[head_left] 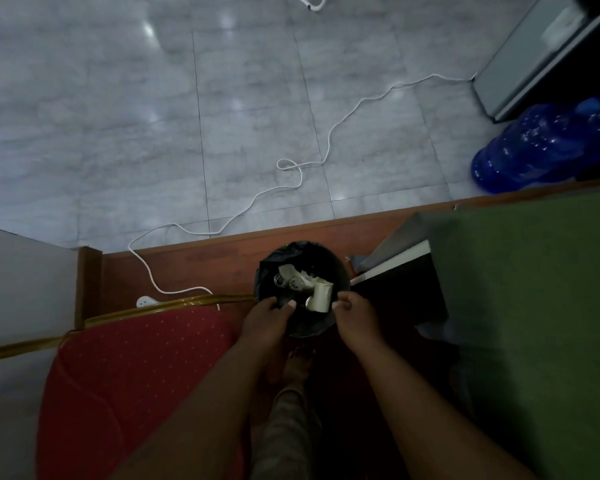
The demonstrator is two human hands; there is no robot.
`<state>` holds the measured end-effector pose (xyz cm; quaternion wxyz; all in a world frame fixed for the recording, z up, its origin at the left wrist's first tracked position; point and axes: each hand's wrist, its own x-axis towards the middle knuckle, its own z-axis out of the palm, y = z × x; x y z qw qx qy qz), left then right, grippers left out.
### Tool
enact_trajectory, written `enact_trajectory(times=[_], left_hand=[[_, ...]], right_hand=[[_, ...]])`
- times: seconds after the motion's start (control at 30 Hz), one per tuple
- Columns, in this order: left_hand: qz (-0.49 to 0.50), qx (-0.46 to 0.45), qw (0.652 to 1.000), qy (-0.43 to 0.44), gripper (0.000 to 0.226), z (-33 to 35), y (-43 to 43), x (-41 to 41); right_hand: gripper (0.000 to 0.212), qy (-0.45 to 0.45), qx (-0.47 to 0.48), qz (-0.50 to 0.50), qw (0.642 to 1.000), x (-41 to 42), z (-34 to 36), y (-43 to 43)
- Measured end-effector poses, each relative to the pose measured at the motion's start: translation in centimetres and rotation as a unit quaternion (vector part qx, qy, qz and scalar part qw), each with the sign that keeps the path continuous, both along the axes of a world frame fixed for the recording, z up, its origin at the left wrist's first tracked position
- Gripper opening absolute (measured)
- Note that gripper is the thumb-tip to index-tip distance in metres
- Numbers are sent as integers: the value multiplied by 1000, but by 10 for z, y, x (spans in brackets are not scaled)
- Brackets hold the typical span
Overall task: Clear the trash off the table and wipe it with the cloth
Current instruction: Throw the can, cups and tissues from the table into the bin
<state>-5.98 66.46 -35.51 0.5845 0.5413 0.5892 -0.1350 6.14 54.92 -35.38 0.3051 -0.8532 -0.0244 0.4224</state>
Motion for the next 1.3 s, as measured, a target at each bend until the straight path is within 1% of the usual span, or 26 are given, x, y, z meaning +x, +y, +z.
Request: enact_trajectory(times=[0.1,0.13,0.23,0.3,0.37,0.43,0.47,0.53,0.67,0.77,0.9,0.93,1.0,1.03,1.07,1.13,1.2,1.27,1.3], left_hand=[[-48,54,997,-27,58,54,-11,8],[-65,73,994,-39,54,71,-15,10],[-106,121,984,-78,58,132,-32,16],[-135,155,972,-111,57,177,-48,23],[-161,190,959,-134,54,217,-67,35],[-185,215,946,-155,57,252,-90,53],[-189,219,944,-160,59,265,-95,59],[-238,226,925,-193,60,293,-132,82],[-321,217,886,-254,61,329,-210,120],[-401,207,851,-269,60,339,-277,131],[-493,171,803,-287,59,331,-362,134],[-530,166,780,-289,58,326,-381,133],[-616,179,711,-288,55,311,-414,128],[-648,187,683,-282,58,302,-425,125],[-675,189,662,-267,66,292,-436,122],[-719,213,618,-235,89,271,-450,115],[-764,257,559,-194,108,256,-454,109],[-794,301,501,-167,118,246,-458,104],[-798,320,483,-164,120,243,-458,102]], right_hand=[[33,-42,38,6,998,2,51,-1],[34,-51,54,2,997,2,70,-3],[34,-96,107,3,990,-1,139,-19],[30,-136,132,1,982,-3,187,-39],[30,-175,153,-25,972,-3,229,-65],[32,-205,163,-56,963,0,265,-100],[32,-213,168,-61,961,0,276,-109],[34,-240,169,-104,950,5,302,-161],[33,-284,150,-185,929,10,328,-259],[31,-300,128,-263,908,0,333,-332],[25,-307,52,-347,885,-26,329,-430],[26,-301,41,-373,877,-36,326,-454],[27,-282,26,-428,858,-56,317,-498],[28,-272,11,-451,850,-66,314,-515],[29,-263,-8,-470,842,-76,309,-533],[33,-247,-52,-492,833,-95,295,-562],[46,-229,-101,-486,837,-109,277,-583],[61,-205,-150,-470,845,-120,256,-601],[67,-199,-169,-463,847,-124,248,-607]])
